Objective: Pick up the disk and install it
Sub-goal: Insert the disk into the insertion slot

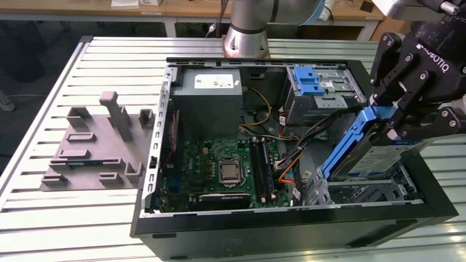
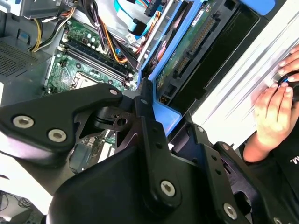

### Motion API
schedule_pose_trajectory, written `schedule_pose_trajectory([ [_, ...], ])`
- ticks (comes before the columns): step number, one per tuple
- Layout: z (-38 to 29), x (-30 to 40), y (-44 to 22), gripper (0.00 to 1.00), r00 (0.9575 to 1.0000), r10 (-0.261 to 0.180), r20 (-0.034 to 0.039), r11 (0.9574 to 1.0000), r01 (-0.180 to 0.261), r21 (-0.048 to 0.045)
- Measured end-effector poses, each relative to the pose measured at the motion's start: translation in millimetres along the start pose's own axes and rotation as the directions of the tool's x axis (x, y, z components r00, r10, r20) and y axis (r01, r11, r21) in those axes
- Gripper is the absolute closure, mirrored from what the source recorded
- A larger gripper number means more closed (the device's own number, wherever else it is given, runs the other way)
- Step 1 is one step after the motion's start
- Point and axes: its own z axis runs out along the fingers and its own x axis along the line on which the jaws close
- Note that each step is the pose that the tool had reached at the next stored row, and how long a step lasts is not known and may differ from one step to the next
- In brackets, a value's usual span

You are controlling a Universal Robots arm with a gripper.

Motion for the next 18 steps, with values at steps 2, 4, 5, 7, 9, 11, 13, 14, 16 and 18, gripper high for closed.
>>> schedule_pose_trajectory([
  [2,1.1,0.1,-0.1,0.64,1.0000,0.002,0.0000,1.0000,-0.002,0.0001],
  [4,2.5,0.4,-0.2,0.64,1.0000,0.003,0.0000,1.0000,-0.003,0.0001],
  [5,3.2,0.4,-0.3,0.64,1.0000,0.003,-0.0001,1.0000,-0.003,0.0001],
  [7,4.7,0.6,-0.3,0.64,1.0000,0.004,0.0000,1.0000,-0.004,0.0001],
  [9,6.6,0.9,-0.4,0.64,1.0000,0.005,0.0001,1.0000,-0.005,0.0001],
  [11,8.5,1.1,-0.4,0.64,1.0000,0.005,0.0001,1.0000,-0.005,0.0001],
  [13,10.7,1.3,-0.5,0.64,1.0000,0.005,0.0001,1.0000,-0.005,0.0001],
  [14,11.7,1.4,-0.5,0.64,1.0000,0.006,0.0001,1.0000,-0.006,0.0001],
  [16,13.8,1.7,-0.6,0.64,1.0000,0.006,0.0002,1.0000,-0.006,0.0001],
  [18,16.0,1.9,-0.7,0.64,1.0000,0.006,0.0002,1.0000,-0.006,0.0001],
])
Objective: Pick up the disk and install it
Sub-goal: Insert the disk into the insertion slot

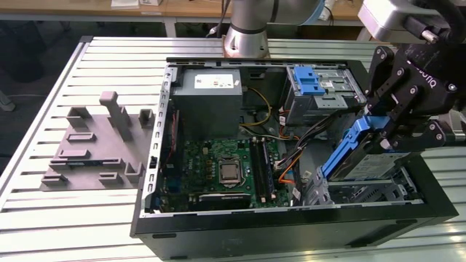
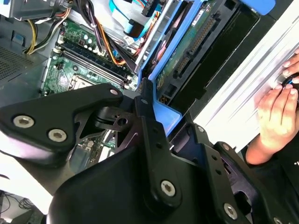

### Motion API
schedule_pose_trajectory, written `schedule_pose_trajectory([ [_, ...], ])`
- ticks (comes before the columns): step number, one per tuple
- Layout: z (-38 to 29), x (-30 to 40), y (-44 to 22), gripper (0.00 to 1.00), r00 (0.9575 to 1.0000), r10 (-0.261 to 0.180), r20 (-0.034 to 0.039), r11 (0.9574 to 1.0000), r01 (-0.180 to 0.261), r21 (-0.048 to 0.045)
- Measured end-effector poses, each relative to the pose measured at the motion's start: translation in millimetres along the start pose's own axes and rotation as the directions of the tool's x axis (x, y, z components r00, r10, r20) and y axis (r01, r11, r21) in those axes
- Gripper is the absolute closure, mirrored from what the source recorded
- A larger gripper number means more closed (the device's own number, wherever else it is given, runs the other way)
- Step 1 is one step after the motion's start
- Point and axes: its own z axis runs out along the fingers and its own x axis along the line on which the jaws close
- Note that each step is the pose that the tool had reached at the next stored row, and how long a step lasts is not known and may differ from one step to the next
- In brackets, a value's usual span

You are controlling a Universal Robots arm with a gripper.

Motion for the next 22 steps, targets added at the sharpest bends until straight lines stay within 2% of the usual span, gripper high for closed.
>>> schedule_pose_trajectory([
  [22,30.6,1.5,-0.9,0.64,1.0000,0.000,-0.0001,1.0000,0.000,0.0000],
])
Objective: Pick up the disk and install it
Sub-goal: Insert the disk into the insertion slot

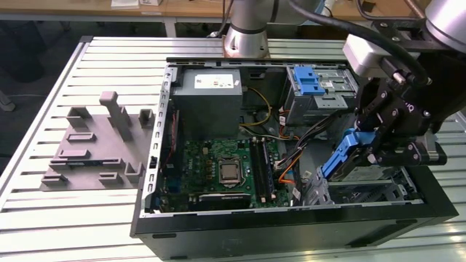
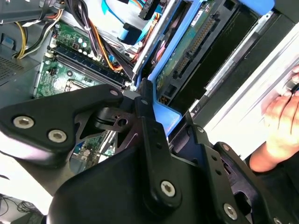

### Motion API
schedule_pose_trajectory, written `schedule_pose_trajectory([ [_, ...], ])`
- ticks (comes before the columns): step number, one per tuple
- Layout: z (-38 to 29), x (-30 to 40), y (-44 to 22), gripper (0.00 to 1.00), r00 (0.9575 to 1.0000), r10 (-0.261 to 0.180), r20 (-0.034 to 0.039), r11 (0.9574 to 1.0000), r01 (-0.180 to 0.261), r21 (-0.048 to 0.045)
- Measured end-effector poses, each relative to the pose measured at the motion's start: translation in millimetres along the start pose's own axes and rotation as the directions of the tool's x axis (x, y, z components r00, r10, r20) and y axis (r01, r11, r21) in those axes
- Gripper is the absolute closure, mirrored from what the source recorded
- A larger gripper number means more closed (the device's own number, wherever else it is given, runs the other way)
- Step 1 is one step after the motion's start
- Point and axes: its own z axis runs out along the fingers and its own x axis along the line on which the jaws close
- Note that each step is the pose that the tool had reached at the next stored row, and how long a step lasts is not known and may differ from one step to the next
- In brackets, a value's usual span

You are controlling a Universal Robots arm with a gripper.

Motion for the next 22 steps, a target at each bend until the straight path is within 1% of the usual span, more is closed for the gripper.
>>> schedule_pose_trajectory([
  [7,9.4,0.4,-0.3,0.64,1.0000,0.000,-0.0001,1.0000,0.000,0.0000],
  [19,22.0,0.8,-0.7,0.64,1.0000,0.000,-0.0003,1.0000,0.000,-0.0001],
  [22,24.4,0.8,-0.7,0.64,1.0000,0.000,-0.0004,1.0000,0.000,0.0000],
])
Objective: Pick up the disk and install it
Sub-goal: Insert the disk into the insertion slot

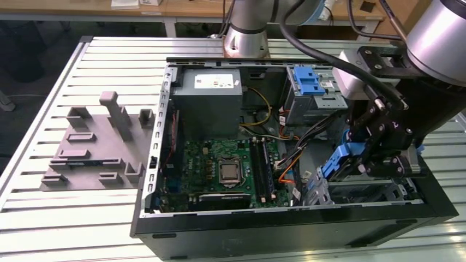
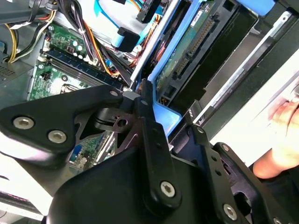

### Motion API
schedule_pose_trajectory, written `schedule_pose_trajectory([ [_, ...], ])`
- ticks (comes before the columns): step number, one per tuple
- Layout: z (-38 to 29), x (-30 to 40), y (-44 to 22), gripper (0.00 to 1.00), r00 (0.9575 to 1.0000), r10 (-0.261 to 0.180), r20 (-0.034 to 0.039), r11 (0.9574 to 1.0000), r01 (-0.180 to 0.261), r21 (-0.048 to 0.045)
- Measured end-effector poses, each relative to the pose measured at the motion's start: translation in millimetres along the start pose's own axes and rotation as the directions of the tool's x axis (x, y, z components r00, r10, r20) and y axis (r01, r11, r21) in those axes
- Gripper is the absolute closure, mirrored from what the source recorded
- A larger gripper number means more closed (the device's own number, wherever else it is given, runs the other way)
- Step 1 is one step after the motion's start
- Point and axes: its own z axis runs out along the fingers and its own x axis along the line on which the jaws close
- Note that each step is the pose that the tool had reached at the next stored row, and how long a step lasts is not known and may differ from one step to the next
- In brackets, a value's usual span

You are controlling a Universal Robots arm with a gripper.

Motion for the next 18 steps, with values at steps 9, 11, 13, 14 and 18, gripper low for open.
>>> schedule_pose_trajectory([
  [9,0.6,0.1,-0.1,0.62,1.0000,0.000,0.0004,1.0000,0.000,0.0002],
  [11,0.7,0.1,-0.1,0.56,1.0000,0.000,0.0006,1.0000,0.000,0.0000],
  [13,0.5,0.0,-0.1,0.56,1.0000,0.000,0.0001,1.0000,0.000,0.0000],
  [14,0.5,0.0,-0.1,0.56,1.0000,0.000,0.0001,1.0000,0.000,0.0000],
  [18,0.7,0.0,0.0,0.56,1.0000,0.000,0.0000,1.0000,0.000,0.0000],
])
